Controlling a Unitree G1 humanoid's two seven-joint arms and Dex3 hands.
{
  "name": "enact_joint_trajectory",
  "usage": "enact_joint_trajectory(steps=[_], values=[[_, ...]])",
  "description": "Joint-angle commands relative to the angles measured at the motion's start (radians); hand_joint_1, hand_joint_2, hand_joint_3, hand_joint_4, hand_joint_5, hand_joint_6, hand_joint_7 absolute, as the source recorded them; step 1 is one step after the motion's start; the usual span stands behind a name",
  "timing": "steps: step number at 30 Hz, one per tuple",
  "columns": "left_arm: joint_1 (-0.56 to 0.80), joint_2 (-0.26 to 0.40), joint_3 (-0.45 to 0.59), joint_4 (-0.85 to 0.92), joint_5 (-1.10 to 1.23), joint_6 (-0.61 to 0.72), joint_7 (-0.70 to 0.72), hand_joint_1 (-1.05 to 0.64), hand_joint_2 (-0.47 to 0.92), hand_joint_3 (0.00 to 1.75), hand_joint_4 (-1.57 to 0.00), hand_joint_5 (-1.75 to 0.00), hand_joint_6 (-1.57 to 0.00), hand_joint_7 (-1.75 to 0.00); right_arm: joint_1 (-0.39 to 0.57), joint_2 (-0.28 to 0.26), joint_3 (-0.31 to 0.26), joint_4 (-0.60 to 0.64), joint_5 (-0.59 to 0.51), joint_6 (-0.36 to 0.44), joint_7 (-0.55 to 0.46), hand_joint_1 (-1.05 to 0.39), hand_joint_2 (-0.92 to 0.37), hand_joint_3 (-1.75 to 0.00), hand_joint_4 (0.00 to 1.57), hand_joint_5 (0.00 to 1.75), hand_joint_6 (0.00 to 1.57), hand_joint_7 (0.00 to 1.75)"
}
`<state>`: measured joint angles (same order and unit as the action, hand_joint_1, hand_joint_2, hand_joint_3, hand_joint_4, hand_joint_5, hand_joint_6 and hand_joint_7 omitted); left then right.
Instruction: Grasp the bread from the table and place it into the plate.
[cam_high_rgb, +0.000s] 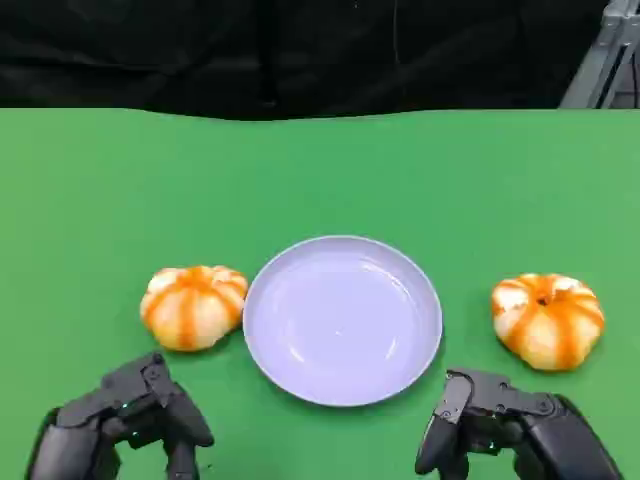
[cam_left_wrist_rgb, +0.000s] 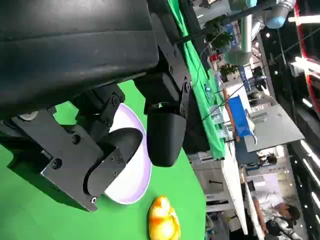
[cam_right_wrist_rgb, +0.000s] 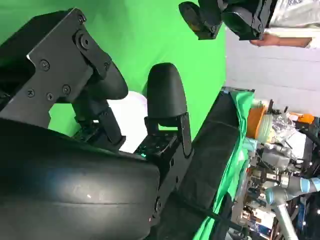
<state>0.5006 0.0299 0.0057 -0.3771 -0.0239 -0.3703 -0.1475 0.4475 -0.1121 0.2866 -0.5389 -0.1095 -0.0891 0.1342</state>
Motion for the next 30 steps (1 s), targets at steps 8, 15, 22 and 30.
enact_joint_trajectory(steps=[8,15,22,30], values=[[0.004,0.013,0.01,0.012,0.007,-0.021,0.008,-0.03,0.35,1.44,-0.91,-1.69,-0.82,-1.54,0.002,-0.003,-0.006,-0.009,-0.004,-0.008,-0.007,0.13,-0.27,-1.53,0.9,1.65,0.77,1.46],[-0.013,0.017,0.02,0.04,0.008,-0.034,0.008,-0.02,0.33,1.47,-0.9,-1.68,-0.82,-1.53,-0.009,0.006,0.001,0.009,-0.012,0.0,-0.01,0.15,-0.28,-1.52,0.9,1.66,0.77,1.46],[-0.041,0.027,0.012,0.007,-0.023,0.047,-0.005,-0.08,0.49,1.14,-0.73,-1.43,-0.75,-1.17,-0.018,0.011,0.002,0.025,-0.008,-0.015,-0.016,0.16,-0.28,-1.5,0.91,1.67,0.77,1.45],[-0.16,0.107,-0.004,-0.104,0.21,0.329,0.004,-0.27,0.87,0.31,-0.44,-1.0,-0.5,-0.55,-0.019,0.009,-0.003,0.033,-0.002,-0.021,-0.013,0.16,-0.3,-1.49,0.9,1.67,0.78,1.46]])
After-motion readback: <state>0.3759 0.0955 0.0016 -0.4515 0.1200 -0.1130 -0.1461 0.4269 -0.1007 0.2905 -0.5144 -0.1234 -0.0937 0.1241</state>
